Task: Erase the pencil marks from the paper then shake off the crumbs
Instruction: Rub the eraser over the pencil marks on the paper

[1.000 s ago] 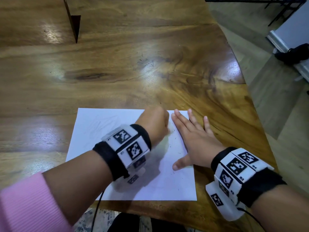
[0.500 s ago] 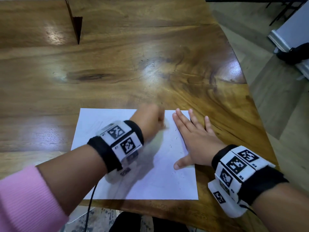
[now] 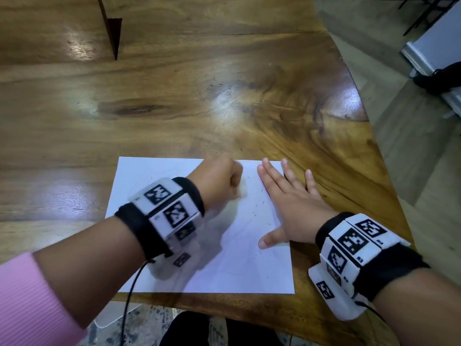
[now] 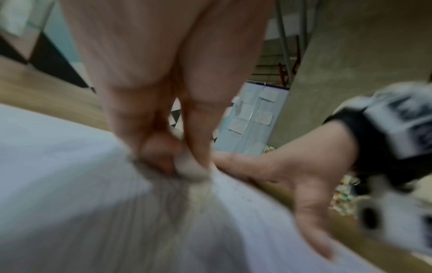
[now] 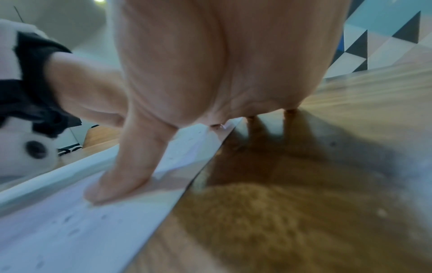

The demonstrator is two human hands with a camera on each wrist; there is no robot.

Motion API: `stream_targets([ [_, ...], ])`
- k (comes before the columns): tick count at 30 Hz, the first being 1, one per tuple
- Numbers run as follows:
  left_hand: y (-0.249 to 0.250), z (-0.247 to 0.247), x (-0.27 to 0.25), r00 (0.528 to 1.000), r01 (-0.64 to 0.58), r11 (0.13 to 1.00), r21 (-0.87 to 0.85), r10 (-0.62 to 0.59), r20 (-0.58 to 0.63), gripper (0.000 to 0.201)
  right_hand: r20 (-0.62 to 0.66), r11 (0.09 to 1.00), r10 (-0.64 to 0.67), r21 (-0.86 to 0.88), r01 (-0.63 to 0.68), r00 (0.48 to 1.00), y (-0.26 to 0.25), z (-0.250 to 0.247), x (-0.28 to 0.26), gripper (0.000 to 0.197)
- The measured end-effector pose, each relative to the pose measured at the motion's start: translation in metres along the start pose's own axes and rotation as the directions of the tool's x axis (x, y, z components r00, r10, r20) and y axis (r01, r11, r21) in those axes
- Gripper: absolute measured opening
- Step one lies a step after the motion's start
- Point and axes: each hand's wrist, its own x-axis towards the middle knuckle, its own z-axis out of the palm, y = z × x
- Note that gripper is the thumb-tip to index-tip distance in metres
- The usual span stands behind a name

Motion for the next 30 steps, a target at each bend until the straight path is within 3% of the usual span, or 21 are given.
stream_targets([
  [2,-0.008,0.001,-0.008,0.989,-0.021,0.999,0.028,0.016,0.145,0.026,-0.003,1.0,-0.004,0.006,0.004,1.0,0.001,0.0,0.0,0.139],
  [3,-0.01,0.0,-0.008,0.99,-0.014,1.0,0.018,0.011,0.144,0.022,-0.005,1.0,-0.006,0.013,0.006,1.0,0.001,0.0,0.0,0.139],
  [5,-0.008,-0.001,0.001,1.0,0.024,0.998,-0.049,-0.024,-0.006,0.013,-0.01,1.0,-0.008,0.017,0.008,1.0,0.001,0.001,-0.001,0.138],
  [7,-0.003,-0.001,0.011,0.981,0.092,0.99,-0.104,-0.108,-0.164,0.01,-0.017,1.0,-0.008,0.016,0.008,1.0,0.001,0.001,-0.002,0.137],
  [9,-0.001,0.003,0.008,0.968,0.106,0.987,-0.12,-0.13,-0.215,0.01,-0.023,1.0,-0.01,0.013,0.01,1.0,0.001,0.001,-0.001,0.138],
  [12,-0.006,0.008,-0.009,0.999,-0.027,0.999,0.028,0.028,-0.036,0.024,-0.026,1.0,-0.012,0.017,0.012,1.0,0.001,0.001,0.0,0.139],
  [14,-0.007,0.006,-0.014,0.994,-0.066,0.995,0.08,0.059,0.089,0.024,-0.026,1.0,-0.014,0.019,0.014,1.0,0.002,0.001,0.0,0.14],
  [16,-0.006,0.002,-0.004,1.0,-0.025,1.0,0.012,0.025,0.004,0.006,-0.023,1.0,-0.012,0.015,0.013,1.0,0.001,0.001,0.0,0.14],
  [18,0.0,-0.001,0.01,0.991,0.036,0.999,-0.034,-0.04,-0.128,0.012,-0.021,1.0,-0.005,0.01,0.006,1.0,0.001,0.002,0.0,0.14],
  [19,0.005,-0.001,0.014,0.99,0.039,0.999,-0.035,-0.044,-0.136,0.012,-0.021,1.0,-0.001,0.009,0.002,1.0,0.001,0.001,-0.001,0.14],
  [21,0.008,0.006,0.007,0.998,-0.052,0.999,0.013,0.053,-0.018,0.004,-0.022,1.0,0.003,0.011,-0.002,1.0,0.0,0.002,-0.001,0.14],
  [23,0.006,0.013,-0.009,0.964,-0.196,0.978,0.066,0.18,0.197,0.027,-0.023,1.0,0.003,0.012,-0.002,1.0,0.0,0.002,0.0,0.14],
  [25,0.001,0.015,-0.016,0.94,-0.238,0.969,0.068,0.213,0.266,0.027,-0.024,1.0,0.008,0.011,-0.007,1.0,-0.001,0.002,0.0,0.14],
  [27,-0.001,0.013,-0.007,0.984,-0.165,0.985,0.047,0.16,0.081,0.004,-0.026,1.0,0.009,0.006,-0.009,1.0,-0.002,0.002,0.0,0.14],
  [29,0.003,0.013,0.003,0.99,-0.033,0.999,0.001,0.033,-0.138,0.005,-0.026,1.0,0.007,-0.001,-0.007,1.0,-0.002,0.002,-0.001,0.142],
  [30,0.005,0.014,0.004,0.981,-0.01,1.0,-0.017,0.006,-0.192,0.005,-0.023,1.0,0.007,-0.007,-0.007,1.0,-0.002,0.002,-0.001,0.143],
])
